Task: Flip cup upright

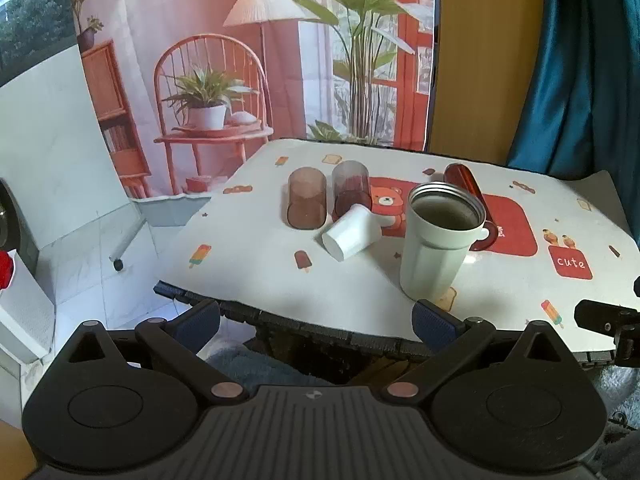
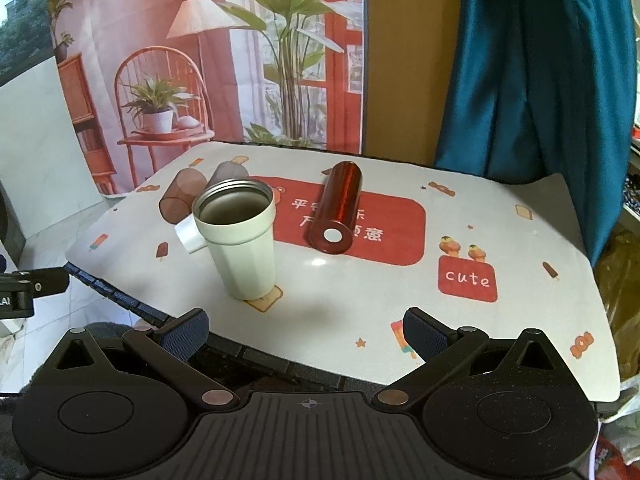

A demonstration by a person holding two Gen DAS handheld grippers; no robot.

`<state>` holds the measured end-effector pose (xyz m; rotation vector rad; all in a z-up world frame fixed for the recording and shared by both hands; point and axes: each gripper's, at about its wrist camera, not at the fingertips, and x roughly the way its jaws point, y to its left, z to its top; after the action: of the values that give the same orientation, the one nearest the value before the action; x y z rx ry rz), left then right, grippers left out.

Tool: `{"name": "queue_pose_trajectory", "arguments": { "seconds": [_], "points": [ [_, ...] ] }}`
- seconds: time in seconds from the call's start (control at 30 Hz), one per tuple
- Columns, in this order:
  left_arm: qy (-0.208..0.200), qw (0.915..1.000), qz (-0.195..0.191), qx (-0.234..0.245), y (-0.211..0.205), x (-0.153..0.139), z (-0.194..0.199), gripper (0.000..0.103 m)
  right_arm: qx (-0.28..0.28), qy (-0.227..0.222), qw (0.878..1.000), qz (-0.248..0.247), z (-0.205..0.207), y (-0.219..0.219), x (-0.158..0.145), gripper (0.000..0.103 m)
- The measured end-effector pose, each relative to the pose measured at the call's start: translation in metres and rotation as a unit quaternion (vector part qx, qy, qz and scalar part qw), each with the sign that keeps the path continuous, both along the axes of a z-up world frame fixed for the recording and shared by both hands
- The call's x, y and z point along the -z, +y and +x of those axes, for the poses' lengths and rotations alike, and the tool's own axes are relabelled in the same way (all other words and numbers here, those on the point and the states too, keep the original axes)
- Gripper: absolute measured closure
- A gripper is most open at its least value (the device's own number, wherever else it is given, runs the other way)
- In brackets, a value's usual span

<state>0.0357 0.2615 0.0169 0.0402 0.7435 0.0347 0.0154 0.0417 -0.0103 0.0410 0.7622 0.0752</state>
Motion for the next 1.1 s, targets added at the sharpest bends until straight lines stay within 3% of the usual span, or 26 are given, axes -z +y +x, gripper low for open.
{"name": "queue_pose_trajectory", "arguments": {
  "seconds": [0.37,1.1],
  "points": [
    [-0.018,0.9998,-0.002,0.007,-0.0006,-0.0033,-0.0023,0.0,0.01,-0.001,1.0,0.004,0.0,-0.0048,0.0002,0.0],
    [-0.018,0.9998,-0.001,0.003,0.0018,-0.0019,-0.0012,0.0,0.012,-0.001,1.0,0.001,0.0001,-0.0059,-0.0009,0.0]
  ]
}}
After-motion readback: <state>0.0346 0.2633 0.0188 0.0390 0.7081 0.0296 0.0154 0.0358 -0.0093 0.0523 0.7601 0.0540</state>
